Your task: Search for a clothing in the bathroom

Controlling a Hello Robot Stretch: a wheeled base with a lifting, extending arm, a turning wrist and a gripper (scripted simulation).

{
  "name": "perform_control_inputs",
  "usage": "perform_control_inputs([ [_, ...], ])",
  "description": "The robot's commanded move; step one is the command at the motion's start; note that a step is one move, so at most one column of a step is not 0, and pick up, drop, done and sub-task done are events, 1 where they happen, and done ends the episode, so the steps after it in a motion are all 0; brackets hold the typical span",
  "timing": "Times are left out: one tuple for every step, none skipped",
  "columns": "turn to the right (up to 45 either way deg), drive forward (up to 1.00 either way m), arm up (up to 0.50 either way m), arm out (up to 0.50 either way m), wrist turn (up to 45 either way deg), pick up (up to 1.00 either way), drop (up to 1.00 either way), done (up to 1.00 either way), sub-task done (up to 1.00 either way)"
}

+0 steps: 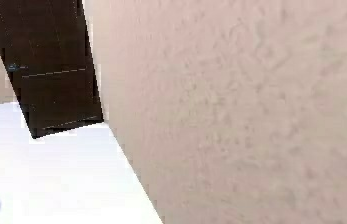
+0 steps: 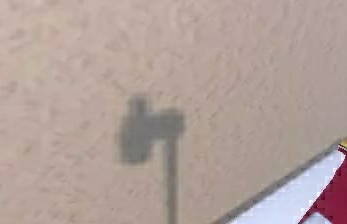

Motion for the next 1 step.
perform_control_inputs([
  [-45.0,0.00,0.00,0.00,0.0,0.00,0.00,0.00,0.00],
])
